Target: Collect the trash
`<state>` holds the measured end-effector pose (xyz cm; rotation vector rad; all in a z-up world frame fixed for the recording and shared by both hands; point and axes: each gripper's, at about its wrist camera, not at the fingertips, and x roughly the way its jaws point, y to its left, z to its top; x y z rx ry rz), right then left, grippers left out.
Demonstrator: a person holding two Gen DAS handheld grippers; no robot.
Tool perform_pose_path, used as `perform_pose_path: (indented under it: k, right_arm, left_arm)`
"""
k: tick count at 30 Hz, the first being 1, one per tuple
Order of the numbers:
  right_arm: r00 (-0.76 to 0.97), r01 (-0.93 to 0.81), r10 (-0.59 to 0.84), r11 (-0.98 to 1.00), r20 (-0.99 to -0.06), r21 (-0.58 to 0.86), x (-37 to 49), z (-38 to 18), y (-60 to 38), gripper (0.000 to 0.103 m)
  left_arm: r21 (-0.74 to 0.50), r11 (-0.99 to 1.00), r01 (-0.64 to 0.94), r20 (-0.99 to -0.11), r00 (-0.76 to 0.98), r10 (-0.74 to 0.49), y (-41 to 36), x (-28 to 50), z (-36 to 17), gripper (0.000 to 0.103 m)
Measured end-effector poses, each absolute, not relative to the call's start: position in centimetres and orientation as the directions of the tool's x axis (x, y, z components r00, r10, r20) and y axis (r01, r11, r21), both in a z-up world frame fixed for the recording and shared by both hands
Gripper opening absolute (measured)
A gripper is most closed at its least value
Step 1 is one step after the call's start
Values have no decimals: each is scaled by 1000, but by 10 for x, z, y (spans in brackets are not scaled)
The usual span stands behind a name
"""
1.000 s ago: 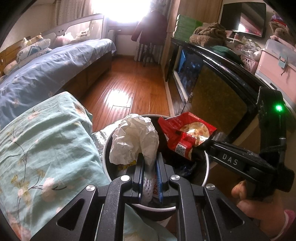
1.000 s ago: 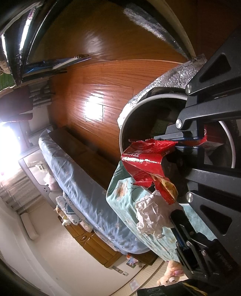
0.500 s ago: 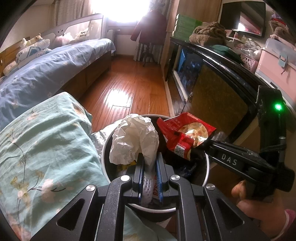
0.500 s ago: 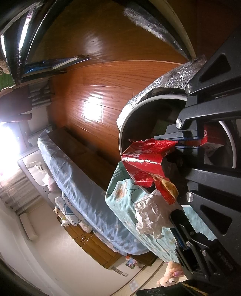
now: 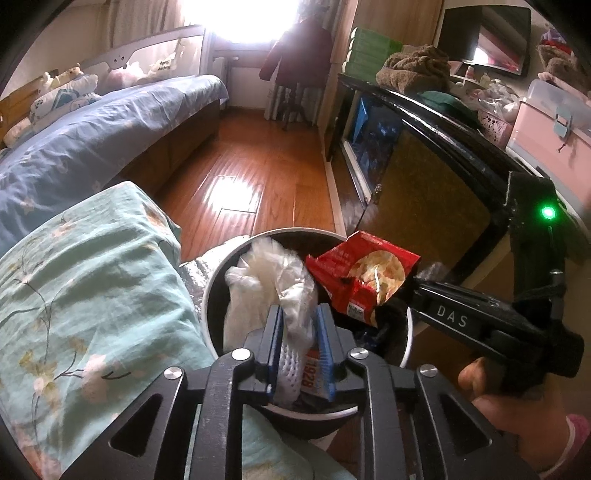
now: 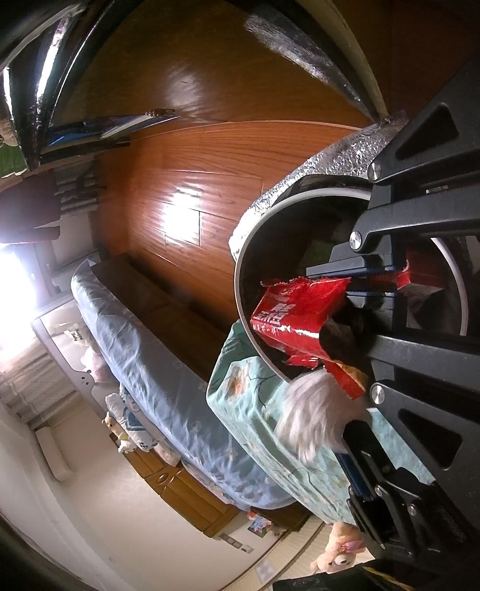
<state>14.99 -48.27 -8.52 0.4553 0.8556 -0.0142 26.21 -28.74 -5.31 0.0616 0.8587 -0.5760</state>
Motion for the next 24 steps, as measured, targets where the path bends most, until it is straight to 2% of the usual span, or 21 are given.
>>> perform_pose_path:
  k: [1, 3, 5, 10, 13, 18, 24]
  right_arm:
    - [658, 195, 168, 904, -734, 381, 150, -85, -483, 14]
    - [656, 198, 166, 904, -737, 380, 149, -84, -481, 32]
    - [659, 201, 160, 905, -735, 376, 146, -83, -480, 40]
    - [661, 202, 160, 903, -733, 380, 136, -78, -477, 41]
    - [674, 200, 157, 902, -722, 384, 128, -74, -471, 48]
    - [702, 183, 152, 905, -695, 383, 108, -64, -454, 70]
    - [741, 159, 147, 910, -655, 383, 82, -54, -429, 75]
  left_arm:
    - [-175, 847, 502, -728, 513, -455, -286, 261, -52, 20]
    - [-178, 848, 499, -727, 514, -455, -282, 258, -52, 22]
    - [-184, 853, 489, -727, 516, -453, -275, 255, -52, 28]
    - [-200, 868, 454, -724, 528, -443, -255, 240, -51, 36]
    - [-206, 879, 429, -713, 550, -435, -242, 226, -47, 46]
    - [-222, 896, 384, -687, 590, -423, -213, 195, -43, 52]
    - [-219, 916, 335, -658, 643, -393, -184, 153, -39, 59]
